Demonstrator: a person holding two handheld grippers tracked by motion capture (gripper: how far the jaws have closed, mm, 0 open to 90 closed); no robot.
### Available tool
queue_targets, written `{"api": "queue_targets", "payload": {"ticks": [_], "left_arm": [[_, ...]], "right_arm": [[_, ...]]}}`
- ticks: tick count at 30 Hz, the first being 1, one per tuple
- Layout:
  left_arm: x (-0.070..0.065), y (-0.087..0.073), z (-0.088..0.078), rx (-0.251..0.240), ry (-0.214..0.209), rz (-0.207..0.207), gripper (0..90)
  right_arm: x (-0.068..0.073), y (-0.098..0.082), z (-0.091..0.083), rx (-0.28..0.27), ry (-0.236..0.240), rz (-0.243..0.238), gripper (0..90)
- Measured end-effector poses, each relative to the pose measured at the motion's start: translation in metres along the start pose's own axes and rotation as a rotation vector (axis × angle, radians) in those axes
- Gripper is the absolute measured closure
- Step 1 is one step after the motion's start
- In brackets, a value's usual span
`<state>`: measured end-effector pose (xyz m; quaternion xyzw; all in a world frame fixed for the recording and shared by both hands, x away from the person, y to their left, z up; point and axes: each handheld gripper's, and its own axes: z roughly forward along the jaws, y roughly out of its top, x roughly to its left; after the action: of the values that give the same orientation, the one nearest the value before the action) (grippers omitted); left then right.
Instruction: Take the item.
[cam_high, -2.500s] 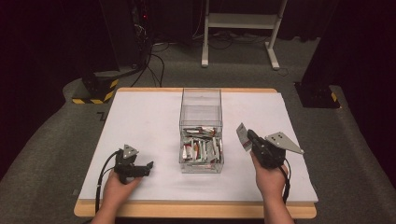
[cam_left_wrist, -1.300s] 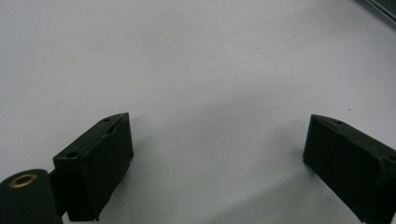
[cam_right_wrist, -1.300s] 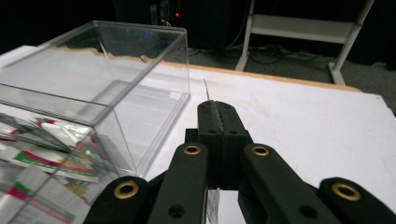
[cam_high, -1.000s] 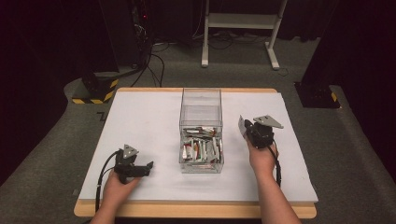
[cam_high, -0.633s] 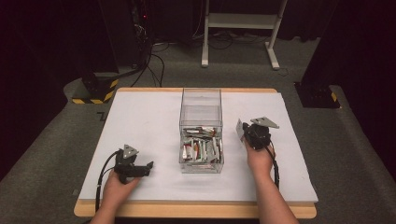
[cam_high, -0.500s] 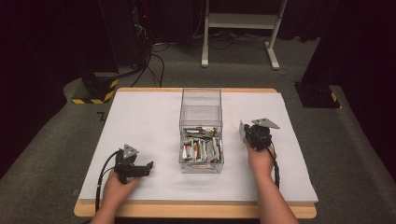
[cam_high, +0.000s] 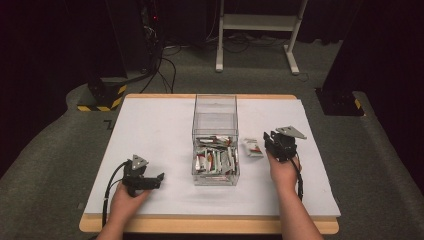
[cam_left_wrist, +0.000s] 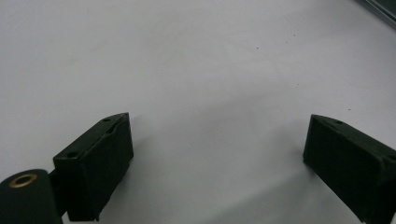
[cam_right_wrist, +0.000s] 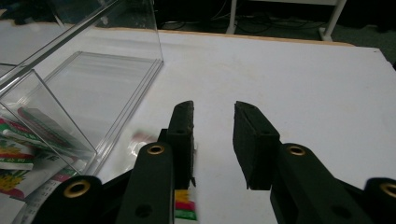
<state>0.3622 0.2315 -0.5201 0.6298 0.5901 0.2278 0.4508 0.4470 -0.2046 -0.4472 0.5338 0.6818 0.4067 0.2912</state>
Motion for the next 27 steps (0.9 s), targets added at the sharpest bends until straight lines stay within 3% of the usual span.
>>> {"api": "queue_targets", "payload": {"ticks": [15, 22, 27], "left_arm": [[0.000, 0.000, 0.000, 0.005, 0.000, 0.007, 8.4], [0.000, 0.000, 0.000, 0.005, 0.000, 0.007, 8.4], [0.001, 0.000, 0.000, 0.006, 0.000, 0.009, 8.4]], "right_arm": [[0.010, -0.007, -0.024, 0.002, 0.052, -0.007, 50.0], [0.015, -0.024, -0.033, 0.022, 0.067, -0.024, 36.1], [0.015, -0.044, -0.036, 0.080, 0.063, -0.041, 28.7]]}}
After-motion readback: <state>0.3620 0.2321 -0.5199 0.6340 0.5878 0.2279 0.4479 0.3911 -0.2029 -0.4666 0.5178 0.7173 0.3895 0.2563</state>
